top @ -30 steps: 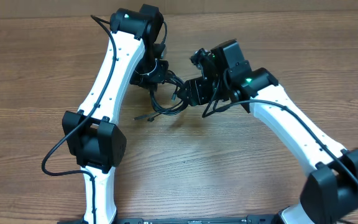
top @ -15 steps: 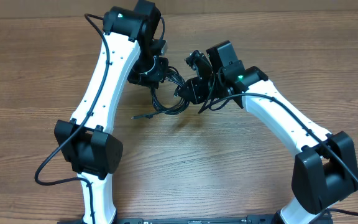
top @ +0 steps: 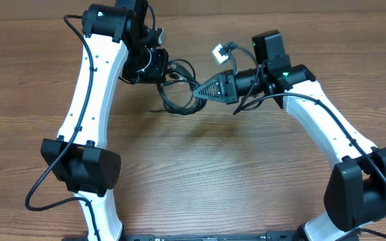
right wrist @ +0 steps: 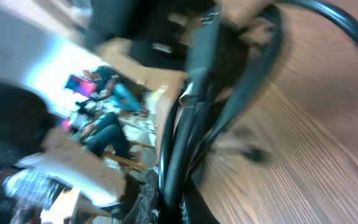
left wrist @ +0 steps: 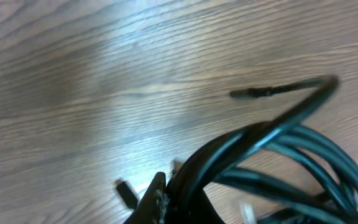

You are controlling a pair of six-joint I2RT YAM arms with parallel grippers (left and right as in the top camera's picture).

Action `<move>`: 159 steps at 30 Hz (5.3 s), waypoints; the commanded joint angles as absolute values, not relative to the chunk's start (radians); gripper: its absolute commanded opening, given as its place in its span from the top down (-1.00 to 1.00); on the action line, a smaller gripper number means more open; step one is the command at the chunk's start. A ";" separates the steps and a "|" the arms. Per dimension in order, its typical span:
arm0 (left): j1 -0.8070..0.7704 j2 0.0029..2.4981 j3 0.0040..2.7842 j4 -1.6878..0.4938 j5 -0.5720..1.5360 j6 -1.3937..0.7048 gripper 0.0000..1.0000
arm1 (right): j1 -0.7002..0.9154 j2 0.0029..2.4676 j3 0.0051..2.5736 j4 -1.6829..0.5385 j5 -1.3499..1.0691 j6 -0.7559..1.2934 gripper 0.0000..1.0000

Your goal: Untangle cables

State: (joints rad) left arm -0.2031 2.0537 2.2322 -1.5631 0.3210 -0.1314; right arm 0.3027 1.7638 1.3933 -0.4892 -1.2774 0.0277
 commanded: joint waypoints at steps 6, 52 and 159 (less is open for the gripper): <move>-0.179 2.031 2.260 -1.541 0.265 -0.139 0.92 | 0.244 1.681 1.416 -0.060 -1.453 0.506 0.93; -0.289 2.040 2.258 -1.377 0.180 -0.578 0.92 | 0.345 1.704 1.415 -0.477 -0.554 0.774 -0.40; -0.196 2.032 1.748 -0.889 0.428 0.025 0.92 | 0.259 1.783 1.415 -0.738 -0.400 0.652 0.92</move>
